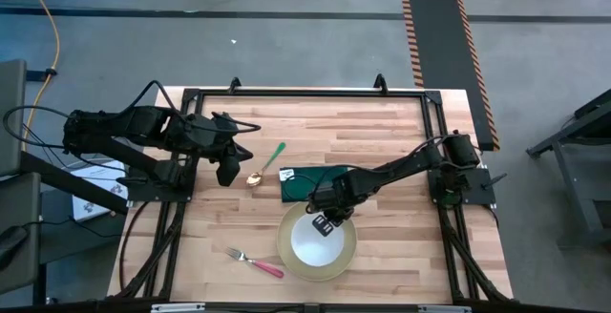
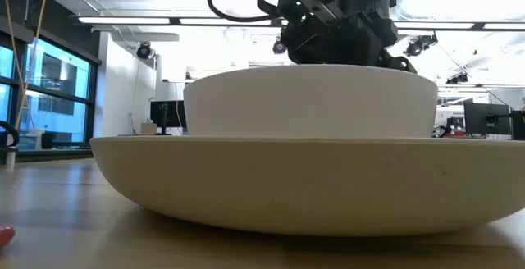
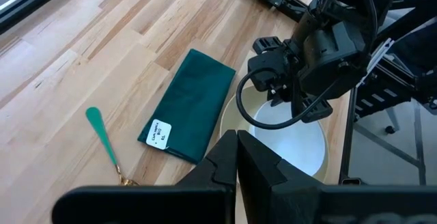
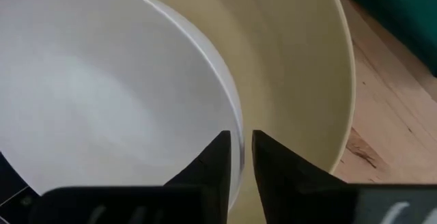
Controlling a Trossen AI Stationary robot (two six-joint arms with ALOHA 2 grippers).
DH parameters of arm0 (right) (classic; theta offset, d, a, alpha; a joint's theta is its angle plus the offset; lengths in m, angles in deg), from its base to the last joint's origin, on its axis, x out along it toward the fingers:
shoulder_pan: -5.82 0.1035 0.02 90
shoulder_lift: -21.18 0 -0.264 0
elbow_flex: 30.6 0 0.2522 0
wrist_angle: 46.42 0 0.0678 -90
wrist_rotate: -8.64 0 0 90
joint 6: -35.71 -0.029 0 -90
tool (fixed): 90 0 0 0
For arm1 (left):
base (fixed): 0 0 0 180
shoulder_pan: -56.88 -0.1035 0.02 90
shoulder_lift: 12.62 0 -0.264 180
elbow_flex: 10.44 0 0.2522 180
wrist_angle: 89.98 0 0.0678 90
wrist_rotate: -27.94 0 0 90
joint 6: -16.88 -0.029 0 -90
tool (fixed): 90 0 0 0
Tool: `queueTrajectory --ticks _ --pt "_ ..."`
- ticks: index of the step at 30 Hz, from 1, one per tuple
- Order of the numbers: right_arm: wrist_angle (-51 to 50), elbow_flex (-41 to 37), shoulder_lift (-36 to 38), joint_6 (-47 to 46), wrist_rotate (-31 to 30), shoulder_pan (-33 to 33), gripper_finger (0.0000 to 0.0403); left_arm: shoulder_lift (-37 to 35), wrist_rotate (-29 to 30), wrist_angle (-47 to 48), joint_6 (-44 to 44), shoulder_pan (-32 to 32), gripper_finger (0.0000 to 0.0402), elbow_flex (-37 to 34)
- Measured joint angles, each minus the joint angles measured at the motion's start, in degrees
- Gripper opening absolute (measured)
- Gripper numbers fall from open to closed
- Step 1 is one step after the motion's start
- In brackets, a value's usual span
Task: Set table place
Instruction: Put the white bowl on top of the yellow plate
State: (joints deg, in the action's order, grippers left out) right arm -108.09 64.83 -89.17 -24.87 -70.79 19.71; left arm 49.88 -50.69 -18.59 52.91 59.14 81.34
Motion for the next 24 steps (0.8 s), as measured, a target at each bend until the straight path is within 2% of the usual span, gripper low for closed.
queueTrajectory --ticks 10,24 --pt "2.24 0.00 0.20 -0.93 -0.08 0.00 0.0053 0.00 -0.19 -0.01 0.00 0.00 0.0001 0.00" --pt "-0.67 0.00 2.75 -1.03 -2.95 -0.37 0.0053 -0.02 -0.44 0.04 -0.22 0.00 0.0001 0.00"
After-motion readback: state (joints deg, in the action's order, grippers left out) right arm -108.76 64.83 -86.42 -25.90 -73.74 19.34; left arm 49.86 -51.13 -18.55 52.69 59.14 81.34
